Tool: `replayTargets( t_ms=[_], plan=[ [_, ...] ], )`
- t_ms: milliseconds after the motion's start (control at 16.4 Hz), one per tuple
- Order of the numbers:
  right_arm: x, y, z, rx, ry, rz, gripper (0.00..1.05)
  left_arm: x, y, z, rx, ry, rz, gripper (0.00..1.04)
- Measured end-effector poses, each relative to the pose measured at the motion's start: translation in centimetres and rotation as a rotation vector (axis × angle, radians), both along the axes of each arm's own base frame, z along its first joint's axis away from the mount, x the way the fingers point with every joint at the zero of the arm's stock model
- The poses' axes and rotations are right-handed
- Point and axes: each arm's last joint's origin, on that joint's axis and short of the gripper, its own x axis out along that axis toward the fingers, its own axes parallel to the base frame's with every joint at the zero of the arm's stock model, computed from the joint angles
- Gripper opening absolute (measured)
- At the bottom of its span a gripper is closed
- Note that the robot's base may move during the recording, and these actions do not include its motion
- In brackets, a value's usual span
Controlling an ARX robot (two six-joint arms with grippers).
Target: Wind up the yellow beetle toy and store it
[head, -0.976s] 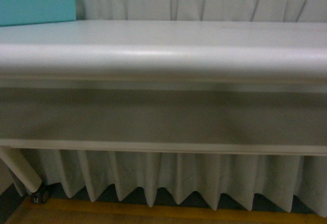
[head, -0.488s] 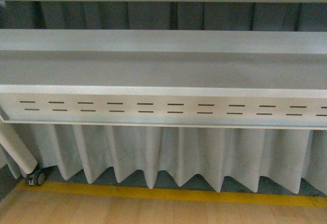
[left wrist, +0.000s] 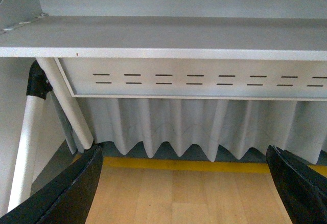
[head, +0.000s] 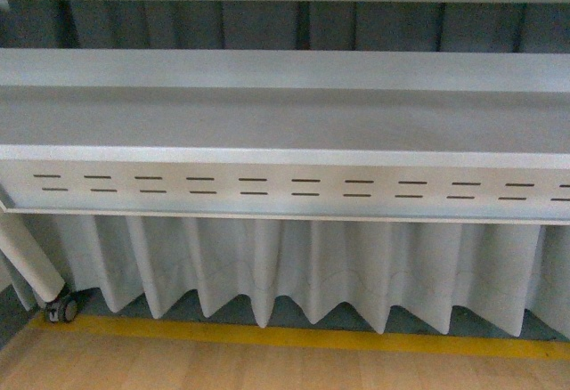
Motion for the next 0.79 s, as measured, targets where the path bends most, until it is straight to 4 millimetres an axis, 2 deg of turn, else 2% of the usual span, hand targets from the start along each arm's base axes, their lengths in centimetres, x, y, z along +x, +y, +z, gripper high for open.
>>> replayTargets(
  t_ms=[793],
  plan=[
    [0.0, 0.0, 0.01, 0.0, 0.0, 0.0, 0.98, 0.0, 0.0, -0.01, 0.0, 0.0, 0.0, 0.98]
  ],
)
